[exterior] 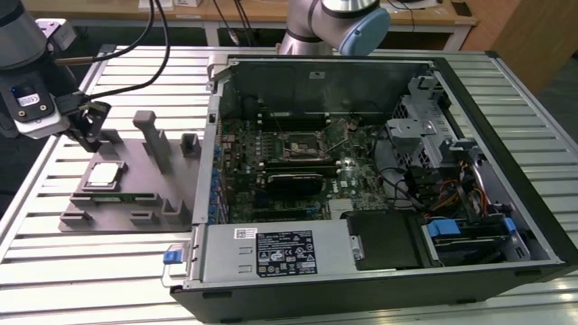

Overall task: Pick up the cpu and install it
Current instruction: 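Pick up the cpu and move it towards the insertion slot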

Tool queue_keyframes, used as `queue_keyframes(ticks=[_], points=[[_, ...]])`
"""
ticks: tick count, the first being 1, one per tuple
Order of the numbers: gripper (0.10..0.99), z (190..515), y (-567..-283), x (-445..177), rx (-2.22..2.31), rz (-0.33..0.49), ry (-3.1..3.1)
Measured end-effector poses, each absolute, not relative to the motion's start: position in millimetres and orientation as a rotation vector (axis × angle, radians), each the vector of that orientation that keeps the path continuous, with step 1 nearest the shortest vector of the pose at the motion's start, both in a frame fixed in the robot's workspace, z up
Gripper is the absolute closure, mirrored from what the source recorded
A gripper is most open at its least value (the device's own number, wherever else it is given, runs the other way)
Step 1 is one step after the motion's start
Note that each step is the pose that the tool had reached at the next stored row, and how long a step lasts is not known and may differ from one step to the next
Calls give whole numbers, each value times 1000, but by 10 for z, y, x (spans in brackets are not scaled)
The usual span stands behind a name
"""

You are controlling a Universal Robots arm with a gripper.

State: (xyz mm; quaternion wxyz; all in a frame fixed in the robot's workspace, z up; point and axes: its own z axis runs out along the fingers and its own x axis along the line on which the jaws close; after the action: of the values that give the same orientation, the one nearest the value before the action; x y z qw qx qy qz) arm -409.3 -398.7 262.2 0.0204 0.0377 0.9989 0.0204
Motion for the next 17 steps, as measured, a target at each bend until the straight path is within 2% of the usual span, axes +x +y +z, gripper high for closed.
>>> queue_keyframes(ticks=[17], points=[[980, 2392, -3987, -4160, 117, 63, 3098]])
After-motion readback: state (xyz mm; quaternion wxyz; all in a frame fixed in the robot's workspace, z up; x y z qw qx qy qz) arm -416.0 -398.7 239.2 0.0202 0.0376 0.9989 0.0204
